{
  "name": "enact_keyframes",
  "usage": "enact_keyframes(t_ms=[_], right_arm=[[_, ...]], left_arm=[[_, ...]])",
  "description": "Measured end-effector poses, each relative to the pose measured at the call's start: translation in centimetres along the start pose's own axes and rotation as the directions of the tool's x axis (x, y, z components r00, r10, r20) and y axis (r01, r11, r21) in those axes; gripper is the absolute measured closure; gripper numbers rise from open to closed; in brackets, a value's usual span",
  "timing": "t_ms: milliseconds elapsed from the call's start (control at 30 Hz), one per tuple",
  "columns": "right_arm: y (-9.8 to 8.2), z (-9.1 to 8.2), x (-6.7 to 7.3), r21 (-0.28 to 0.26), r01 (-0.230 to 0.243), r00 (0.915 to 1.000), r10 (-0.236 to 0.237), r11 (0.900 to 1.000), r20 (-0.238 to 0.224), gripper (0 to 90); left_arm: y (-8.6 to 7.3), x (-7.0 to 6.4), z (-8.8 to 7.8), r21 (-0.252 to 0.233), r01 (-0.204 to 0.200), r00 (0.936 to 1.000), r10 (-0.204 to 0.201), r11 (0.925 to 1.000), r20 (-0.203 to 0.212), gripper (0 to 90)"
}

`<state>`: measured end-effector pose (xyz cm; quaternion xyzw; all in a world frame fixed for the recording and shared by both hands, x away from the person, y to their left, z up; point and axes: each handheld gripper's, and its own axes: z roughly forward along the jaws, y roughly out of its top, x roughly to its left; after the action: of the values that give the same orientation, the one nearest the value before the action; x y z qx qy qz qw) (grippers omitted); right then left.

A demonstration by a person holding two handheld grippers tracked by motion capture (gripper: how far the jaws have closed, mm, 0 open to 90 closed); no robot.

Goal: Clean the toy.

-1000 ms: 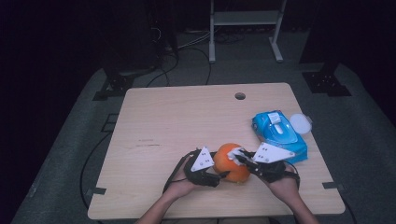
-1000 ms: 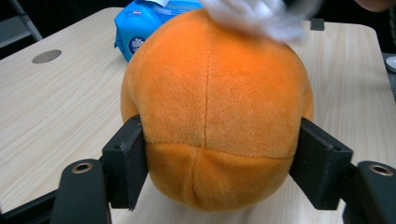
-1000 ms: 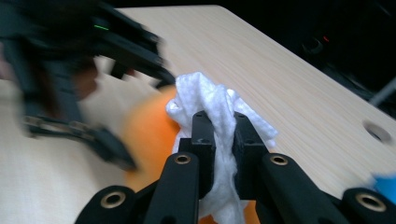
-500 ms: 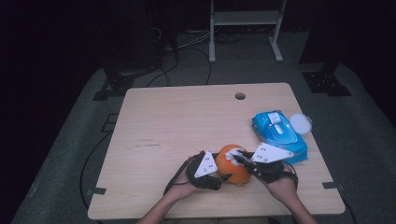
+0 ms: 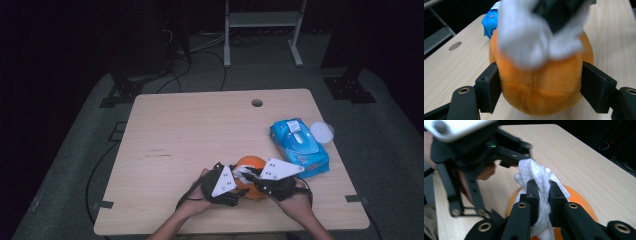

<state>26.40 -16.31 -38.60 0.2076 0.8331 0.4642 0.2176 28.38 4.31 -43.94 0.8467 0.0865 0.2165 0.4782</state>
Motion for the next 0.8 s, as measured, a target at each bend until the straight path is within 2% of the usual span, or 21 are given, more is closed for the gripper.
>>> enact_keyframes(t_ms=[67,100,133,167,200,233,267,300,333,367,400,433,467,533,600,700,767,800], right_arm=[[-0.4,-0.6,-0.9,-0.005,-0.016,0.9990,0.016,1.000,0.042,81.1],[-0.7,-1.0,-1.5,-0.002,-0.032,0.9974,0.032,0.999,0.064,81.1],[-1.0,-1.3,-2.2,0.005,-0.052,0.9959,0.051,0.999,0.074,81.1],[-1.3,-1.5,-2.7,0.013,-0.065,0.9947,0.064,0.998,0.081,81.0],[-1.5,-1.6,-3.0,0.022,-0.075,0.9941,0.073,0.997,0.081,81.0],[-1.6,-1.6,-3.0,0.024,-0.075,0.9940,0.073,0.997,0.081,81.0],[-1.5,-1.5,-2.7,0.024,-0.073,0.9950,0.071,0.997,0.070,81.0],[-1.2,-1.3,-2.2,0.014,-0.070,0.9967,0.069,0.997,0.042,81.0],[-1.0,-1.2,-1.7,0.010,-0.060,0.9979,0.060,0.998,0.027,80.9],[-0.7,-0.9,-1.1,0.003,-0.050,0.9988,0.050,0.999,0.004,80.9],[-0.4,-0.6,-0.5,-0.003,-0.039,0.9991,0.039,0.999,-0.016,80.9],[-0.1,-0.3,0.0,-0.002,-0.031,0.9990,0.031,1.000,-0.031,80.9],[0.1,-0.1,0.4,0.008,-0.013,0.9995,0.014,1.000,-0.030,80.9],[0.1,0.1,0.5,0.019,0.013,0.9997,-0.012,1.000,-0.021,81.0],[-0.1,-0.3,-0.2,0.020,-0.008,0.9999,0.009,1.000,-0.008,81.0],[-1.0,-1.2,-1.7,0.027,-0.037,0.9981,0.036,0.999,0.049,81.0],[-1.6,-1.3,-2.3,0.032,-0.065,0.9957,0.063,0.997,0.067,81.0],[-1.7,-1.2,-2.2,0.029,-0.076,0.9946,0.074,0.997,0.073,81.0]], left_arm=[[-0.4,0.4,0.0,-0.006,0.021,0.9997,-0.021,0.9998,0.013,25.6],[-0.5,0.6,-0.1,-0.009,0.042,0.9989,-0.041,0.9991,0.022,24.9],[-0.5,0.8,-0.1,-0.009,0.078,0.9961,-0.078,0.9969,0.041,22.8],[-0.4,1.2,0.0,-0.009,0.154,0.9844,-0.153,0.9880,0.087,17.7],[-0.3,1.7,0.1,-0.016,0.279,0.9494,-0.273,0.9603,0.155,12.7],[0.0,2.1,0.0,-0.020,0.369,0.9164,-0.360,0.9294,0.176,11.1],[0.3,2.0,0.0,-0.019,0.340,0.9324,-0.335,0.9401,0.137,13.3],[0.4,1.7,0.0,-0.007,0.278,0.9555,-0.275,0.9606,0.106,19.2],[0.4,1.3,0.1,-0.012,0.229,0.9695,-0.227,0.9733,0.092,21.4],[0.4,1.0,0.1,-0.017,0.217,0.9727,-0.214,0.9761,0.089,23.0],[0.4,0.7,0.1,-0.017,0.187,0.9794,-0.185,0.9823,0.081,23.8],[0.5,0.4,0.0,-0.016,0.136,0.9886,-0.135,0.9906,0.067,25.4],[0.5,0.2,-0.1,-0.006,0.094,0.9944,-0.093,0.9956,0.050,26.3],[0.2,0.3,-0.2,-0.010,0.079,0.9956,-0.078,0.9968,0.052,28.1],[-0.3,0.7,-0.3,-0.010,0.083,0.9950,-0.082,0.9965,0.058,28.8],[-0.8,1.3,-0.4,-0.003,0.112,0.9909,-0.111,0.9937,0.075,27.4],[-0.5,1.6,-0.3,-0.009,0.159,0.9834,-0.157,0.9873,0.091,19.5],[-0.2,1.6,-0.2,-0.003,0.162,0.9824,-0.161,0.9867,0.094,16.8]])
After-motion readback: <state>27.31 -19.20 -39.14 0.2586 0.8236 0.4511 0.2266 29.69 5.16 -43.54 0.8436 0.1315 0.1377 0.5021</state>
